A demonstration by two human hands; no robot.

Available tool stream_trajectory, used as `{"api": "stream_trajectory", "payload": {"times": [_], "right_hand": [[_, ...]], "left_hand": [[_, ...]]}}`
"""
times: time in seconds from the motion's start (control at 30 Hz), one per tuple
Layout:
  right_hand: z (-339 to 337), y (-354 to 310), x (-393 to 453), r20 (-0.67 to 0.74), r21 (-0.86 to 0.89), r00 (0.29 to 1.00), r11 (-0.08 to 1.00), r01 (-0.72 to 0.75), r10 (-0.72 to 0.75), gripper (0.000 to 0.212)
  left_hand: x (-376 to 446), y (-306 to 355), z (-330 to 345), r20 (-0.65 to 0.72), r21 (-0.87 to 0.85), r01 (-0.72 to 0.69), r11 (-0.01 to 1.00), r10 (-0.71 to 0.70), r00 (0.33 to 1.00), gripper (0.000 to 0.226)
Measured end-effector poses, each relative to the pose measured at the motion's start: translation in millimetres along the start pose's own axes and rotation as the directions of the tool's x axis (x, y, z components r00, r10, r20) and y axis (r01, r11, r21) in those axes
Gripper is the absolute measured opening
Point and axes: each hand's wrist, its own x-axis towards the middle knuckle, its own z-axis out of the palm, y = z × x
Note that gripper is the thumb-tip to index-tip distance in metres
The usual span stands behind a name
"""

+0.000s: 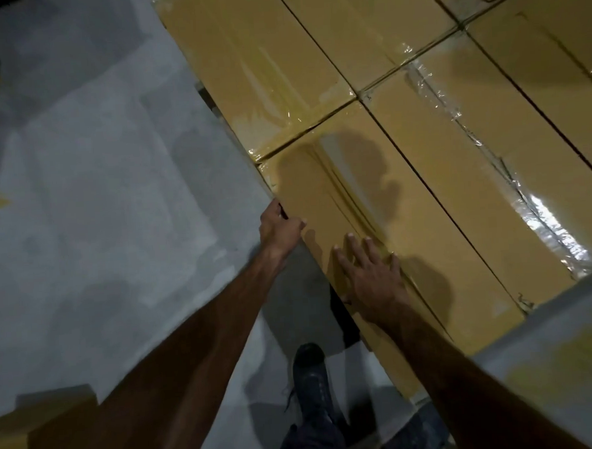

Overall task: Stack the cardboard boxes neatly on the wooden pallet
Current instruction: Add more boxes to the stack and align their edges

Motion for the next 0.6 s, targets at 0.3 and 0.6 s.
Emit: {"api": "stream_trajectory", "payload": {"times": [0.3, 0.6], "right_hand": [[-7.7, 11.4, -7.2, -0.144, 0.131, 0.99, 0.991, 0.015, 0.004, 0.075], [65.2, 59.2, -77.6, -0.186, 0.675, 0.589, 0.538, -0.505, 0.787, 0.088]], "left_hand": [[36.6, 0.9, -24.8, 0.077, 0.629, -0.249, 0.737, 0.259, 0.963, 0.077], [82.9, 63.5, -44.4, 0.364, 0.902, -0.385, 0.194, 0.138, 0.921, 0.141]]}}
